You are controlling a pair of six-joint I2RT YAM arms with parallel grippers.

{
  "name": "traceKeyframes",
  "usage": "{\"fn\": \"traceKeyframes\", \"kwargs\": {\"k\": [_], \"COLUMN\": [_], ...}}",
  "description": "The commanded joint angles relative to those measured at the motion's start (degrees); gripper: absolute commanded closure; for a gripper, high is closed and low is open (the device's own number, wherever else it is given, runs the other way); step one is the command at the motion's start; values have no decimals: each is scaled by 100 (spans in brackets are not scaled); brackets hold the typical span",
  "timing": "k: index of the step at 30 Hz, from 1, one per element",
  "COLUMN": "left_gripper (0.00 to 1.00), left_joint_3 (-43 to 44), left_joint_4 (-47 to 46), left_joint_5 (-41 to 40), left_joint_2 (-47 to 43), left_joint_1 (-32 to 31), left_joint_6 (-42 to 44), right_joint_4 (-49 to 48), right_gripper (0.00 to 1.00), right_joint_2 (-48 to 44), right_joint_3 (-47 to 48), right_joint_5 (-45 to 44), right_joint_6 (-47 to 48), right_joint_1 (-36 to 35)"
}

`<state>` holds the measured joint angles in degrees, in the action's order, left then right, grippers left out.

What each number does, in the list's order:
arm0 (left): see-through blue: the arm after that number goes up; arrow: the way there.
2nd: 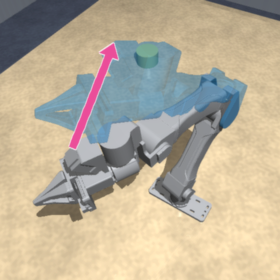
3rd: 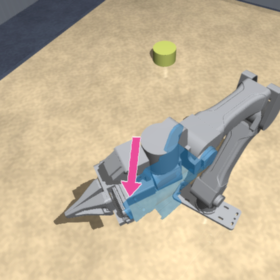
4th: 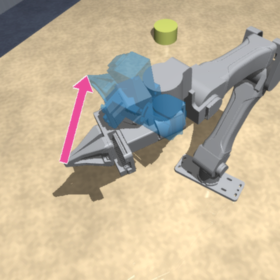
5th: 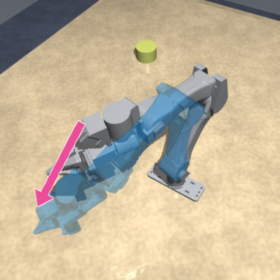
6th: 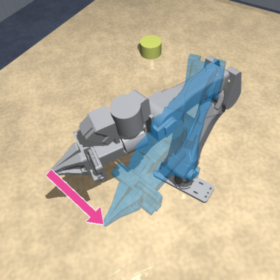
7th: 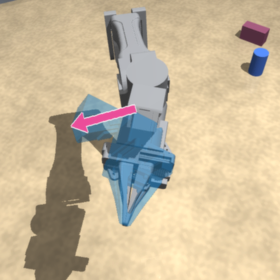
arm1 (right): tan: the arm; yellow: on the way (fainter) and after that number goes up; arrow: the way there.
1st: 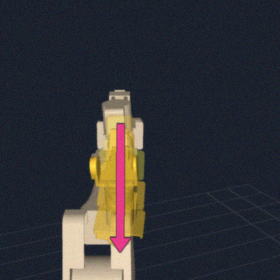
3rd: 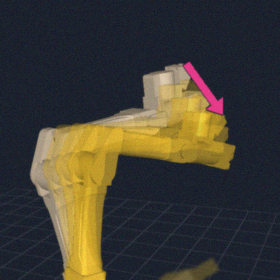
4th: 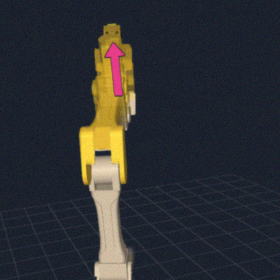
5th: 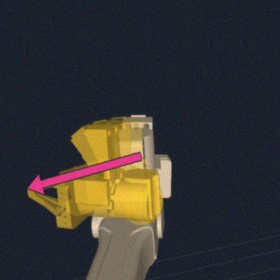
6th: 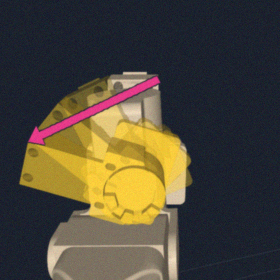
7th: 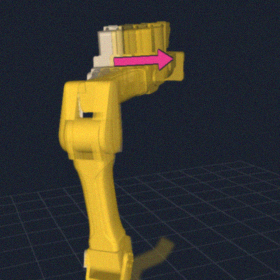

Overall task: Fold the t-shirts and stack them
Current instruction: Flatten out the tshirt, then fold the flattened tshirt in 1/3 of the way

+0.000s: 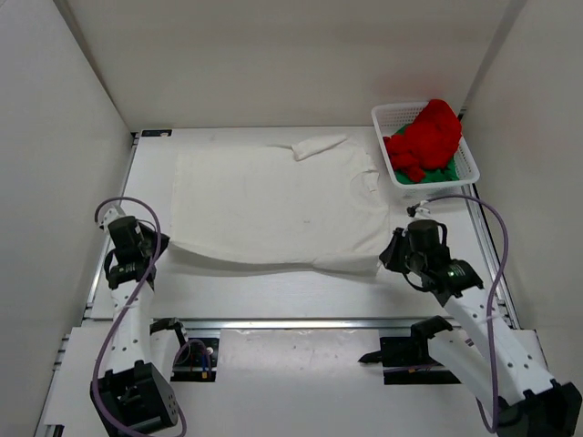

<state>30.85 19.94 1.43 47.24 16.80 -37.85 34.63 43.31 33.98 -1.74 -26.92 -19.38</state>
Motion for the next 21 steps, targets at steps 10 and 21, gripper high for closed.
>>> {"fn": "traceKeyframes", "kwargs": {"k": [10,21], "left_gripper": [100,100], "left_joint_3": [429,1607], "left_joint_4": [-772,-1370], "left_joint_5": [-125,-108], "left_joint_2": [908,3123], "left_joint_1": [-546,-212], "left_joint_6": [-398,-742], "right_joint_4": [-1177,-1828], "right_gripper": [100,100], "right_joint_2": [1790,5018], "right_joint_3": [1170,3684], "right_joint_5": [843,1087], "right_joint_6": [151,126], "right_joint_1": [716,1085]}}
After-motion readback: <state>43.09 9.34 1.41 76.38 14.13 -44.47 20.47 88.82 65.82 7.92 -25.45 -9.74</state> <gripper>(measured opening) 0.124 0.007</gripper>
